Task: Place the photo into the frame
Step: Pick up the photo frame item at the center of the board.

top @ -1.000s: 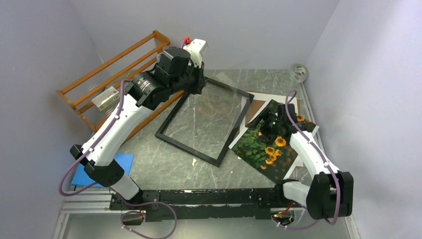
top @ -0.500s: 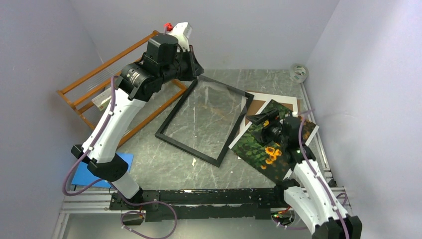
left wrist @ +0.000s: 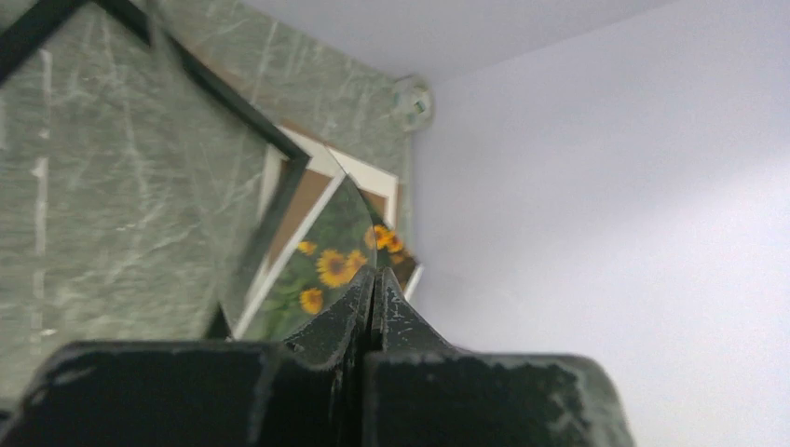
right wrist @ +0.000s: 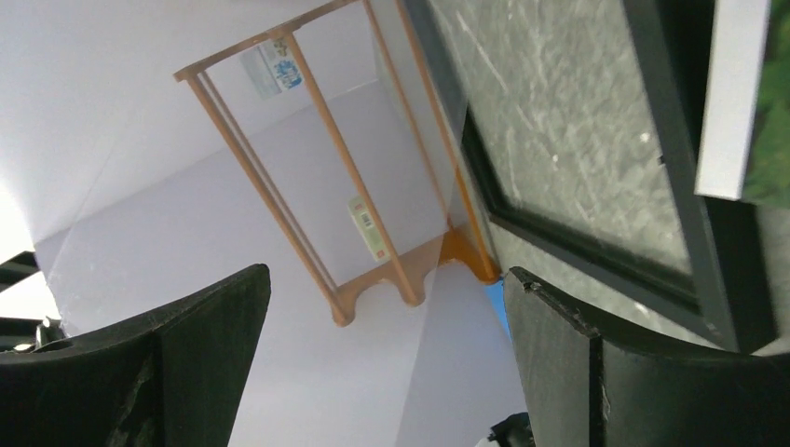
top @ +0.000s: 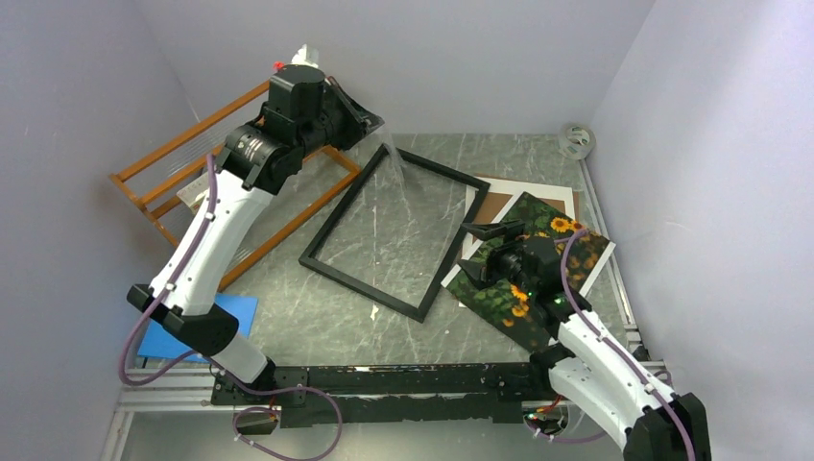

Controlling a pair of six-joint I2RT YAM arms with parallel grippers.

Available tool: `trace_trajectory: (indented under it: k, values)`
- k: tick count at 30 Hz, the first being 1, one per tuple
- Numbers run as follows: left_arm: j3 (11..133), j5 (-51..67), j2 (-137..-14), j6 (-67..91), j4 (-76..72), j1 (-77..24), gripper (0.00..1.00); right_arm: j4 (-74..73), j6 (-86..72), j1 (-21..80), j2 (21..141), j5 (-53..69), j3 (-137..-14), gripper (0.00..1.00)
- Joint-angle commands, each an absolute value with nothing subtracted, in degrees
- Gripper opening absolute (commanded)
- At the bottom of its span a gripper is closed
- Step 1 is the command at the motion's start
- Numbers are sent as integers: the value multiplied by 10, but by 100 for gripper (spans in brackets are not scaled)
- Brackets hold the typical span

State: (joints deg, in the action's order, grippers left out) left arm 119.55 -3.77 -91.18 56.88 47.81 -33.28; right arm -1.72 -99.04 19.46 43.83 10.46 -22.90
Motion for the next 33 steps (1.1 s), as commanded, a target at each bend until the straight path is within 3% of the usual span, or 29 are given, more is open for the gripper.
trace_trajectory:
  k: [1,18,33]
  values:
    - [1179,-64,-860,676,389,-327,3,48,-1087,240,445,40,-233,99]
    - [1130,-70,-833,725,336,-324,3,147,-1321,379,556,8,-256,93]
    - [1075,-60,-799,774,307,-324,3,227,-1407,386,620,-41,-288,90]
